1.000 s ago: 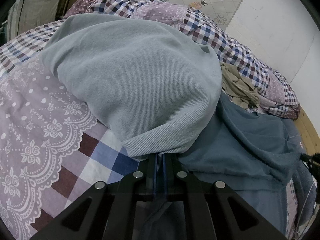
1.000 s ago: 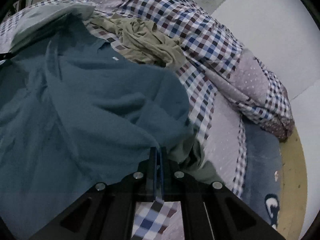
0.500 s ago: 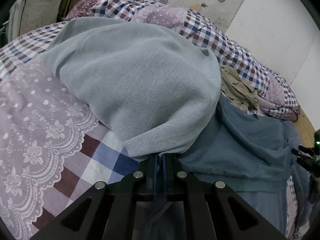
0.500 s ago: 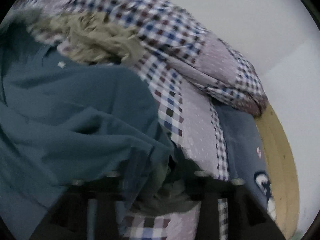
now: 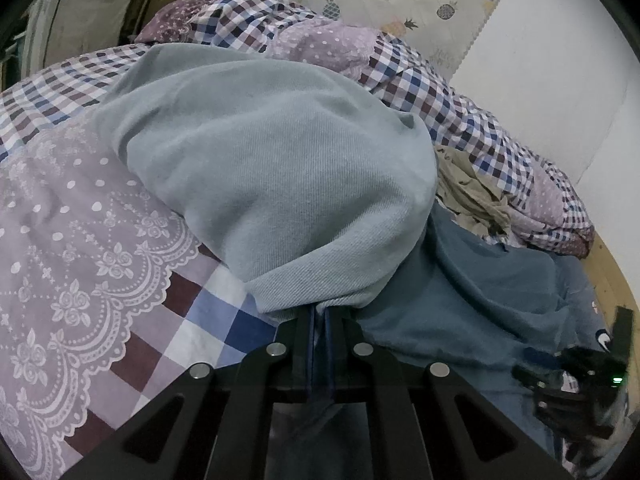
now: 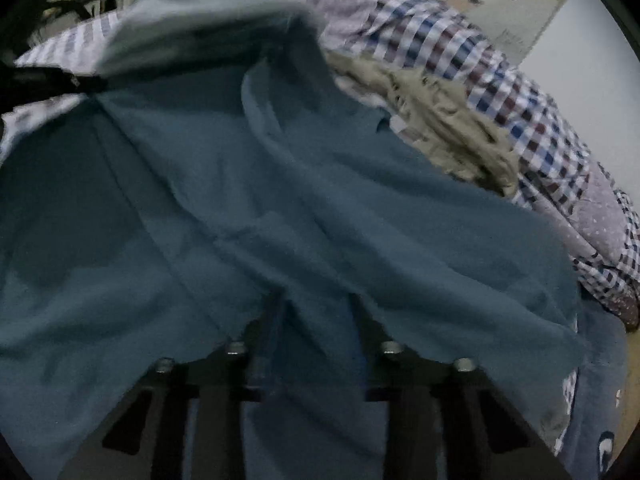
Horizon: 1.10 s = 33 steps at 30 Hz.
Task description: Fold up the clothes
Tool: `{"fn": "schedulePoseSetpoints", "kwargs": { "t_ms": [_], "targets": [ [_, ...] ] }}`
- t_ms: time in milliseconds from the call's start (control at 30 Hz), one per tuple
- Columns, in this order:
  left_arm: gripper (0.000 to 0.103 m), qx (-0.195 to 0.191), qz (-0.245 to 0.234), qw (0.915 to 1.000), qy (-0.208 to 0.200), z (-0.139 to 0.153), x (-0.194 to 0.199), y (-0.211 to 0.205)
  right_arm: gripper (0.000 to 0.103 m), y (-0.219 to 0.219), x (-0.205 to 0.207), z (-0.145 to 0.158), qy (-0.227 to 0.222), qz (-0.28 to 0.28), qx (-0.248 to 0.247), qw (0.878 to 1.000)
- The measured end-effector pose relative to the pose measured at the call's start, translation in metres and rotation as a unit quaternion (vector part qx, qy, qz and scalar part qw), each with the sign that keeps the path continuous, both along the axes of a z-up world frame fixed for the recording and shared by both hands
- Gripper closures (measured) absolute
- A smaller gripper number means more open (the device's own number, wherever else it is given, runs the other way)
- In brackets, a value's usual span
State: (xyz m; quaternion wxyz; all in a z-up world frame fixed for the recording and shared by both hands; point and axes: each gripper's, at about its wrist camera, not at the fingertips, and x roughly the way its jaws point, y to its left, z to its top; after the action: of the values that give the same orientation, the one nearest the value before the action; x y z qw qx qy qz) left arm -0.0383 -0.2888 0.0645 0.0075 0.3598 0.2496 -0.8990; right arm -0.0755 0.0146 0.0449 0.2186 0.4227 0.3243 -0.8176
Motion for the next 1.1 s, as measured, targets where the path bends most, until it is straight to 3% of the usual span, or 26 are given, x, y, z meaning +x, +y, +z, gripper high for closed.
{"fn": "schedulePoseSetpoints", "kwargs": {
  "t_ms": [33,67,133,267,400,467,533,600,733,833,900,967,1100],
  "targets": [
    [0.099,0.002,0.000,1.0000,0.001,0.000,0.000,0.000,0.097,-0.001,0.000,-0.002,-0.008,0.004,-0.004,1.000],
    [0.099,0.005,0.001,1.0000,0.002,0.001,0.000,-0.001,0.101,-0.002,0.001,-0.002,-0.013,0.008,-0.003,1.000],
    [0.100,0.015,0.005,0.9998,0.008,0.003,0.003,-0.004,0.101,-0.002,0.009,0.007,-0.015,0.016,0.004,1.000],
    [0.100,0.016,0.022,0.9993,0.026,0.012,0.010,-0.010,0.101,0.008,0.023,0.035,-0.021,0.014,-0.048,0.999],
    [0.100,0.005,0.018,0.9997,0.012,0.008,0.009,-0.005,0.098,0.009,0.017,0.018,-0.048,-0.012,-0.046,0.998],
    [0.100,0.002,0.020,0.9998,0.009,0.010,0.010,-0.004,0.088,0.009,0.013,0.007,-0.061,-0.027,-0.042,0.997],
    [0.100,0.007,0.022,0.9997,0.005,0.011,0.010,-0.006,0.052,0.018,0.019,0.018,-0.053,-0.048,-0.074,0.995],
    [0.100,0.015,0.024,0.9996,0.001,0.011,0.009,-0.006,0.033,0.035,0.035,0.039,-0.030,-0.067,-0.125,0.989],
    [0.098,0.020,0.024,0.9995,-0.011,0.012,0.008,-0.005,0.027,0.083,0.081,0.071,0.008,-0.114,-0.189,0.975],
    [0.084,0.024,0.022,0.9993,-0.017,0.013,0.012,-0.005,0.025,0.126,0.128,0.082,0.023,-0.158,-0.201,0.966],
    [0.046,0.025,0.031,0.9992,-0.008,0.016,0.022,-0.008,0.025,0.156,0.163,0.086,0.031,-0.194,-0.202,0.959],
    [0.029,0.041,0.042,0.9982,0.017,0.020,0.040,-0.013,0.025,0.183,0.192,0.086,0.033,-0.228,-0.201,0.952],
    [0.020,0.068,0.032,0.9963,0.041,0.030,0.076,-0.018,0.025,0.223,0.250,0.077,0.023,-0.291,-0.223,0.930]
  ]
}}
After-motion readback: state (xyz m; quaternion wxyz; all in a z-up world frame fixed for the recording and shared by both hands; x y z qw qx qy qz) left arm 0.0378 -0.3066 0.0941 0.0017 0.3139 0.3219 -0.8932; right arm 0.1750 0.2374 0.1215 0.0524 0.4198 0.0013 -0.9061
